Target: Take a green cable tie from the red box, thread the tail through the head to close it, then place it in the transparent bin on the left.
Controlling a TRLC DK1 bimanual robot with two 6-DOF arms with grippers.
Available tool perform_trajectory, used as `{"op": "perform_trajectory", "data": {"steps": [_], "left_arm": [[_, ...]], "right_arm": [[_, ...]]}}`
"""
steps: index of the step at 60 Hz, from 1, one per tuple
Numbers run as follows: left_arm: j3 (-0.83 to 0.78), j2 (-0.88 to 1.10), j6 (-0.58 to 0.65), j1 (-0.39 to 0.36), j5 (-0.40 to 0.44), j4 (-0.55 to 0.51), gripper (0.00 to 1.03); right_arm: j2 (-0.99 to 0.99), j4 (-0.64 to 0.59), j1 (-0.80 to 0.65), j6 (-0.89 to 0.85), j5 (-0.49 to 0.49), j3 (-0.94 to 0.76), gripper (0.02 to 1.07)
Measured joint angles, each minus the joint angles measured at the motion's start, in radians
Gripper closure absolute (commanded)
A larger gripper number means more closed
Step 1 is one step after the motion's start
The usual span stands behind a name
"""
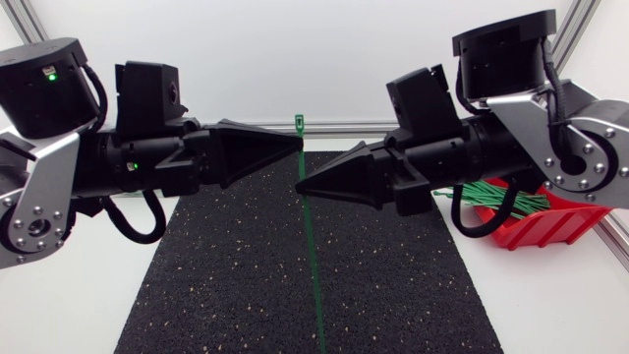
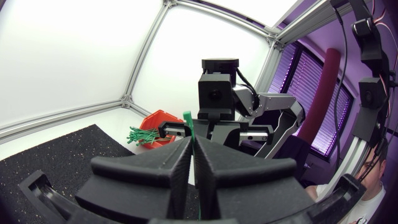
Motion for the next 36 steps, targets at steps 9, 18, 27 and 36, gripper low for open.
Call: {"op": "perform_trajectory", "data": {"steps": [9, 18, 27, 36], "left_arm": [[0.0, 0.0, 0.0, 0.0, 0.0, 0.0, 1.0], [0.0, 0.0, 0.0, 0.0, 0.0, -0.001, 1.0], [0.001, 0.0, 0.0, 0.0, -0.008, -0.036, 1.0], [0.001, 0.0, 0.003, 0.003, -0.024, -0.112, 1.0]], "right_arm": [[0.0, 0.003, 0.006, 0.0, 0.0, -0.001, 1.01], [0.0, 0.007, 0.012, 0.0, 0.004, -0.001, 1.01], [-0.004, 0.002, 0.012, -0.004, 0.009, -0.001, 0.67], [-0.021, -0.065, 0.003, -0.05, 0.047, -0.001, 0.38]]}}
